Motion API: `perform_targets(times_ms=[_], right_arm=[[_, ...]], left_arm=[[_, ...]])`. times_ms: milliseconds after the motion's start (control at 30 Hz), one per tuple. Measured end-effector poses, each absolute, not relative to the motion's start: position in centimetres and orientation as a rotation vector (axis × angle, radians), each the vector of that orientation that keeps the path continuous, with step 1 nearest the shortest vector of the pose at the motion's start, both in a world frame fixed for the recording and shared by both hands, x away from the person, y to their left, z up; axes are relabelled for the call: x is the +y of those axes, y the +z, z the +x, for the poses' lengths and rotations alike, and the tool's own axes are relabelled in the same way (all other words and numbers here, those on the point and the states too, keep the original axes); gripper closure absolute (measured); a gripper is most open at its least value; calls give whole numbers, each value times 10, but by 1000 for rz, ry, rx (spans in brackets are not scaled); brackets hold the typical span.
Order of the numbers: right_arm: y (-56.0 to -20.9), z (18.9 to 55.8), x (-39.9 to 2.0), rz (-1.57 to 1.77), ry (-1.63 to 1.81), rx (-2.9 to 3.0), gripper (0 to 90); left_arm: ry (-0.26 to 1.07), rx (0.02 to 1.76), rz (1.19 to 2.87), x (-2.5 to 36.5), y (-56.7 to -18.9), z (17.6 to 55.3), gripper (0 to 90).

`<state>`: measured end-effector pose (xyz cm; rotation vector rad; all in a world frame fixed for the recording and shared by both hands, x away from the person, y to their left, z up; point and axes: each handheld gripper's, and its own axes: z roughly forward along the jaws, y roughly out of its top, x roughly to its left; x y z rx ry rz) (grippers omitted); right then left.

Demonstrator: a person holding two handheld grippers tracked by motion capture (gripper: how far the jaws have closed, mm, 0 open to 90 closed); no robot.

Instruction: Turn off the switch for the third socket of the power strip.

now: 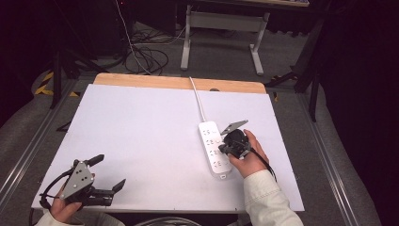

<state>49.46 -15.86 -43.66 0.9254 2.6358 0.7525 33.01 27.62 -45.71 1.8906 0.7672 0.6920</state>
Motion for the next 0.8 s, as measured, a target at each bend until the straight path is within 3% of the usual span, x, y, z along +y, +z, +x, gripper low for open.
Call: perform_targets(times_ms=[800], right_arm=[[-440, 495, -158, 949, 744, 2636, 900]], left_arm=[[693, 765, 1893, 276, -457, 330, 2]])
